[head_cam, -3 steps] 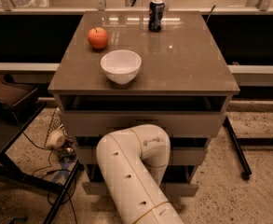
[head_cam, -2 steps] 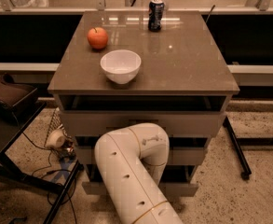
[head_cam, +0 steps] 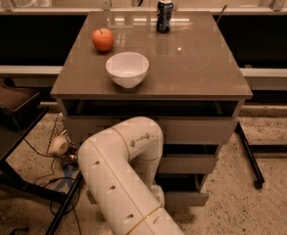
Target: Close bottom drawer
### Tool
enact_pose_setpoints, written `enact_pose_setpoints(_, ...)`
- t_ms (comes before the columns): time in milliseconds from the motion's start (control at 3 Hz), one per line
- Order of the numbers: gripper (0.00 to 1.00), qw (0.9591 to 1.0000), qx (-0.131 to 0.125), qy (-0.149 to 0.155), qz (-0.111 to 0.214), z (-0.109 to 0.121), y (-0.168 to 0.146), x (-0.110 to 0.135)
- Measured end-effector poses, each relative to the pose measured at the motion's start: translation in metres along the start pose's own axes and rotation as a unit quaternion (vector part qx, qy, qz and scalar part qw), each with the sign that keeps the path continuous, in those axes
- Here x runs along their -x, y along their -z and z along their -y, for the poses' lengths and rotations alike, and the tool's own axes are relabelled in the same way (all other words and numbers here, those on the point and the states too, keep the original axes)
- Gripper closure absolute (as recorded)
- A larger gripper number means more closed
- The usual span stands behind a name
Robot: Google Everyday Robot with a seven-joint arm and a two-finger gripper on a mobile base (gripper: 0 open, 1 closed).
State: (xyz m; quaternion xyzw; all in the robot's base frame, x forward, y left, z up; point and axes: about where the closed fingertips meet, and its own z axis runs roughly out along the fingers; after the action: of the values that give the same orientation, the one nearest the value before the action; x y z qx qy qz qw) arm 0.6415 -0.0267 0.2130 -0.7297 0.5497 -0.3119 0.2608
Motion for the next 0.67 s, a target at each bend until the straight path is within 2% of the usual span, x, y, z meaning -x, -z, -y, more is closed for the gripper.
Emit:
enact_pose_setpoints(333,1.0,0.9997,0.02,0.012,-0.003,-0.0037,-0.0059,-0.0008)
enact_pose_setpoints(667,1.0,0.9997,0.02,0.012,-0.003,-0.0051,-0.0063,-0.0002)
